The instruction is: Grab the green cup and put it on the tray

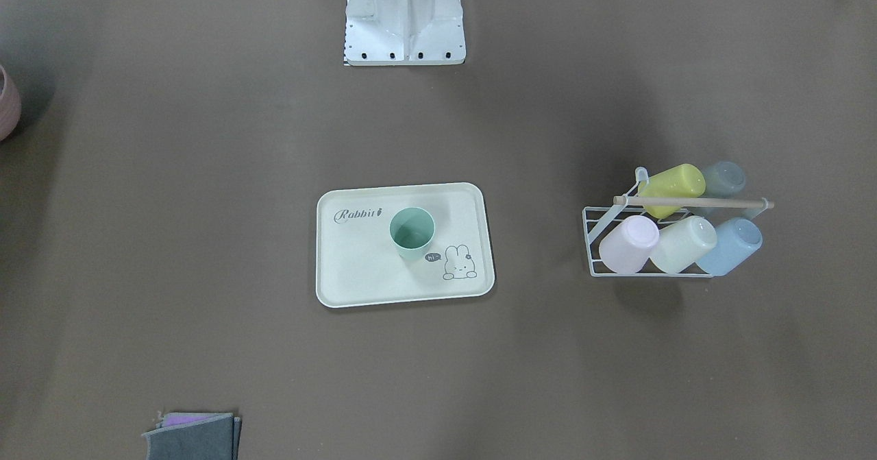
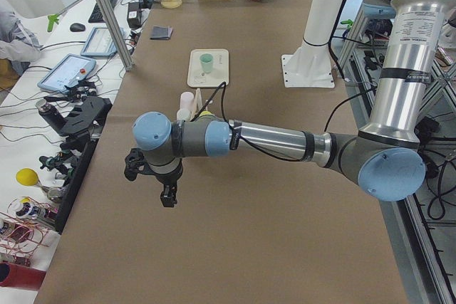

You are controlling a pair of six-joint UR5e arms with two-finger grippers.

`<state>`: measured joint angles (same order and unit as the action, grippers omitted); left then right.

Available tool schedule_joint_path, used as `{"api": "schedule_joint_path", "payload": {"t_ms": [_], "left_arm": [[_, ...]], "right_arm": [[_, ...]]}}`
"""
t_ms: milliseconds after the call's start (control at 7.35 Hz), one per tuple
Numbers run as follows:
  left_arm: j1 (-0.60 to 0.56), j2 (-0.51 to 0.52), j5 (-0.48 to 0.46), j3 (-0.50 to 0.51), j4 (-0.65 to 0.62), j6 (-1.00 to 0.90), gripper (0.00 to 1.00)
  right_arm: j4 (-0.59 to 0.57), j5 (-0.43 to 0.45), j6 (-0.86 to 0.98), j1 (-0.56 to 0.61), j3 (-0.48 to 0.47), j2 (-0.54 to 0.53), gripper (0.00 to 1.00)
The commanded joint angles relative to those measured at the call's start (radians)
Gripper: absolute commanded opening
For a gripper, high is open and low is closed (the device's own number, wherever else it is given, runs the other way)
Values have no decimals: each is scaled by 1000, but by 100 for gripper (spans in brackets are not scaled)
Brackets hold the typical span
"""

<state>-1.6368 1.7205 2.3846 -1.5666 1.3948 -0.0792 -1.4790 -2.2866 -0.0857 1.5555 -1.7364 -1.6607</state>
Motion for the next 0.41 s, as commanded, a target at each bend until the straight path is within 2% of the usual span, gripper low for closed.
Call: {"api": "schedule_joint_path", "payload": {"t_ms": [0, 272], "left_arm": [[0, -7, 2, -1, 1, -1, 98], [2, -7, 4, -9, 1, -1, 98]], "right_arm": [[-1, -1, -2, 0, 0, -1, 100], [-1, -1, -2, 0, 0, 1, 100]]}}
